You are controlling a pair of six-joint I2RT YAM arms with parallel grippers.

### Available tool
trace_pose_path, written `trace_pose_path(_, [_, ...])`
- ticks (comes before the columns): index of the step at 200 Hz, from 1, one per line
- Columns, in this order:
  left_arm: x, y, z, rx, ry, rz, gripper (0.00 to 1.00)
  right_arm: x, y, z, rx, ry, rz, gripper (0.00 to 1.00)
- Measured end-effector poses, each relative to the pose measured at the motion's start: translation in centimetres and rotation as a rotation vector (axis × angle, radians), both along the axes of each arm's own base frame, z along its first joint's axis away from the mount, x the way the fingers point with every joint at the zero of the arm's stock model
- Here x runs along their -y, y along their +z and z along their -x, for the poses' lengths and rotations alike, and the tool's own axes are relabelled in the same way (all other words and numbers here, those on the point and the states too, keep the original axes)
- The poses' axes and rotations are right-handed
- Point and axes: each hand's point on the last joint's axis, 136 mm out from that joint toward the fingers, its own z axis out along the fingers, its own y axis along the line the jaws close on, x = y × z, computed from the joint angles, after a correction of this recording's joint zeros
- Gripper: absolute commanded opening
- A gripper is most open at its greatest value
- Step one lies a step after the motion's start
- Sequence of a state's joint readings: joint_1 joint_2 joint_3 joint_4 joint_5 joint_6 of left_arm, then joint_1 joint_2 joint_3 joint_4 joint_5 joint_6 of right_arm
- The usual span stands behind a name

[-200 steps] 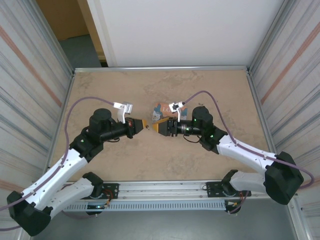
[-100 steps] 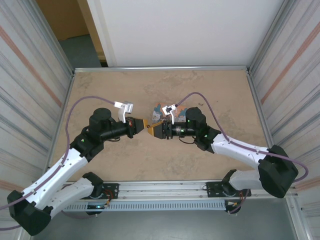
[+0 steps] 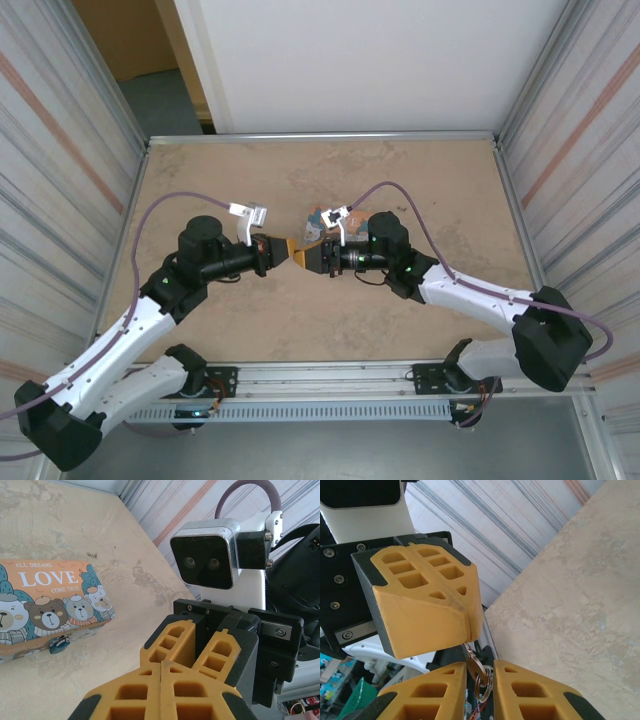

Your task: Unlock a padlock with a key

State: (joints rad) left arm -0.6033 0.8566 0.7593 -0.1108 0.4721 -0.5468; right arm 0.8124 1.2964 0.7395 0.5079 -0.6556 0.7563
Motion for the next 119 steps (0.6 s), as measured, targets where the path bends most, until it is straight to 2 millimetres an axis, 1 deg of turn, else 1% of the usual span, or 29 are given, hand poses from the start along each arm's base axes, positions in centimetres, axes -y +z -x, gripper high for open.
trace_pose_path(19, [0.01,0.06,-0.03,0.001,0.001,0.003,0.0,-0.01,0.06,0.0,0.001,0.0,-0.001,0.12])
trace_pose_path(54, [0.01,0.06,-0.04,0.001,0.001,0.003,0.0,0.0,0.03,-0.03,0.001,-0.001,0.0,0.09])
trace_pose_path(89, [0.01,0.06,-0.05,0.001,0.002,0.003,0.0,0.11,-0.02,-0.12,-0.002,-0.006,0.004,0.0])
trace_pose_path(100, [0.02,0.05,-0.04,0.0,0.001,0.003,0.0,0.18,-0.02,-0.1,-0.003,-0.009,0.006,0.0])
trace_pose_path(102, [0.01,0.06,-0.05,0.001,0.002,0.003,0.01,0.19,0.01,-0.1,-0.002,-0.009,0.006,0.0])
trace_pose_path(119, [0.03,0.07,-0.03,0.0,0.001,0.004,0.15,0.37,-0.01,-0.08,-0.002,-0.015,0.014,0.0])
